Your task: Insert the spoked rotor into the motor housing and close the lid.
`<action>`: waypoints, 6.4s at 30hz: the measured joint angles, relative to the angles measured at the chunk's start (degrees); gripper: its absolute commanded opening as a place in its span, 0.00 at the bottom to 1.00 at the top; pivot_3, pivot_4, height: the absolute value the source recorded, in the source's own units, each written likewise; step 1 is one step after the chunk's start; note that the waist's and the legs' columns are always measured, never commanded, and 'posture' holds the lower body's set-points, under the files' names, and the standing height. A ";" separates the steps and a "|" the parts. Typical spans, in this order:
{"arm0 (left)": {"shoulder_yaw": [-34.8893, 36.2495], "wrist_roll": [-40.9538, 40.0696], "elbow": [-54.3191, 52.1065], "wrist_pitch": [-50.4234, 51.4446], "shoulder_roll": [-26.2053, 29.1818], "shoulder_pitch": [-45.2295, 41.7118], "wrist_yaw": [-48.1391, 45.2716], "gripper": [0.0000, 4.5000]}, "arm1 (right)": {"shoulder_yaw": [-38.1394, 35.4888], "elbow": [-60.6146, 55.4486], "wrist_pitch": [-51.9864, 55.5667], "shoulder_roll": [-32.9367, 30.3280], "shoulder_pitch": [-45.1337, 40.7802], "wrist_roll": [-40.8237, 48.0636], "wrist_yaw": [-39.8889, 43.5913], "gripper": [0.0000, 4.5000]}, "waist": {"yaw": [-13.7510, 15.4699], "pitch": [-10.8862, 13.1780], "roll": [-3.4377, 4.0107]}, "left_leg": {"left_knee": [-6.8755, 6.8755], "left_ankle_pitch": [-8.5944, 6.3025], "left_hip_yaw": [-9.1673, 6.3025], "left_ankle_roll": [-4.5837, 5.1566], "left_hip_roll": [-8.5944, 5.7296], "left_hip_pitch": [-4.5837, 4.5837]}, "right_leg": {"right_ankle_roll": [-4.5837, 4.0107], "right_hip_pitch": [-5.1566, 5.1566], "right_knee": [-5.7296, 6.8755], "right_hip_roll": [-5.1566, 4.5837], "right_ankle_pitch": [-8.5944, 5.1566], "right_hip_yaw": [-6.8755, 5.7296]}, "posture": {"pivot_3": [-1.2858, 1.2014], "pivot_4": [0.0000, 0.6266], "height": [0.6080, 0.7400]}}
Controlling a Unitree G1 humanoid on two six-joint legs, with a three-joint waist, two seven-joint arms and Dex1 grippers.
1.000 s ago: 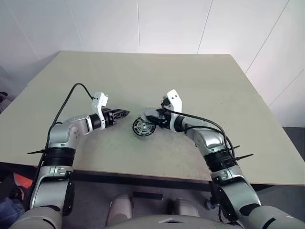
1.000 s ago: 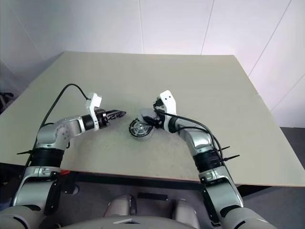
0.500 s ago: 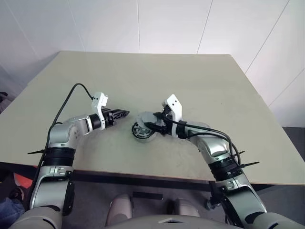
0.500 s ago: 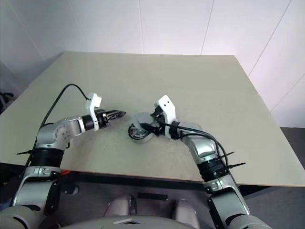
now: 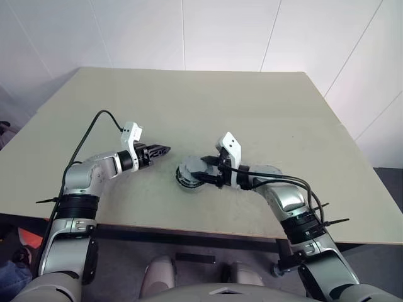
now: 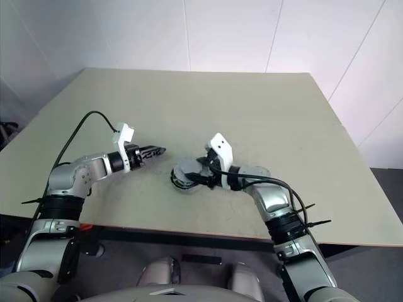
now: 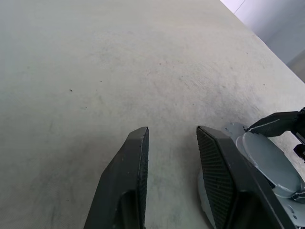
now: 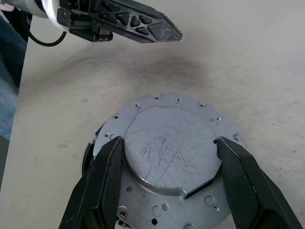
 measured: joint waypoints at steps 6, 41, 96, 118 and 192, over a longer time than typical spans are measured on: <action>0.00 0.02 0.04 0.00 0.00 0.00 0.00 0.39 | -0.08 0.00 -1.24 -0.29 0.72 0.27 2.17 0.66 | 0.00 0.00 0.00 | 0.02 -0.02 0.00 0.03 0.02 0.00 | 0.00 0.01 0.00 0.00 0.00 0.00 | 0.52 0.00 1.00; 0.01 0.16 0.79 -0.01 0.17 0.31 0.09 0.39 | -2.28 9.53 -16.62 0.54 2.13 0.40 10.91 0.66 | -0.12 -0.03 -0.05 | 0.04 -0.19 0.01 0.32 0.07 0.23 | -0.07 0.38 -0.25 0.01 0.03 -0.04 | 0.52 0.00 1.00; 0.00 0.37 1.26 -0.39 0.60 0.82 0.46 0.39 | 4.05 13.47 -31.59 -7.98 -0.86 -5.14 19.43 0.99 | -0.15 -0.22 -0.34 | 0.09 -0.33 0.01 0.52 0.05 0.70 | -0.03 0.82 -0.36 -0.03 -0.02 -0.04 | 0.52 0.00 1.00; -0.12 0.33 1.19 -0.21 0.18 1.02 1.02 0.39 | -1.17 -0.31 -18.87 -14.24 4.48 1.68 21.73 0.99 | 0.19 -0.19 -0.32 | 0.01 -0.33 0.04 0.53 0.08 0.21 | -0.06 0.44 -0.43 0.00 -0.01 -0.04 | 0.52 0.00 1.00; -0.16 0.37 2.17 -0.68 -0.48 2.60 2.57 0.39 | -10.43 21.29 -15.32 -0.17 -17.13 1.41 4.79 0.16 | -1.58 0.32 -0.24 | -0.22 -0.08 0.06 0.10 0.50 0.20 | -0.70 -0.33 -0.47 0.06 0.62 -0.55 | 0.52 0.00 1.00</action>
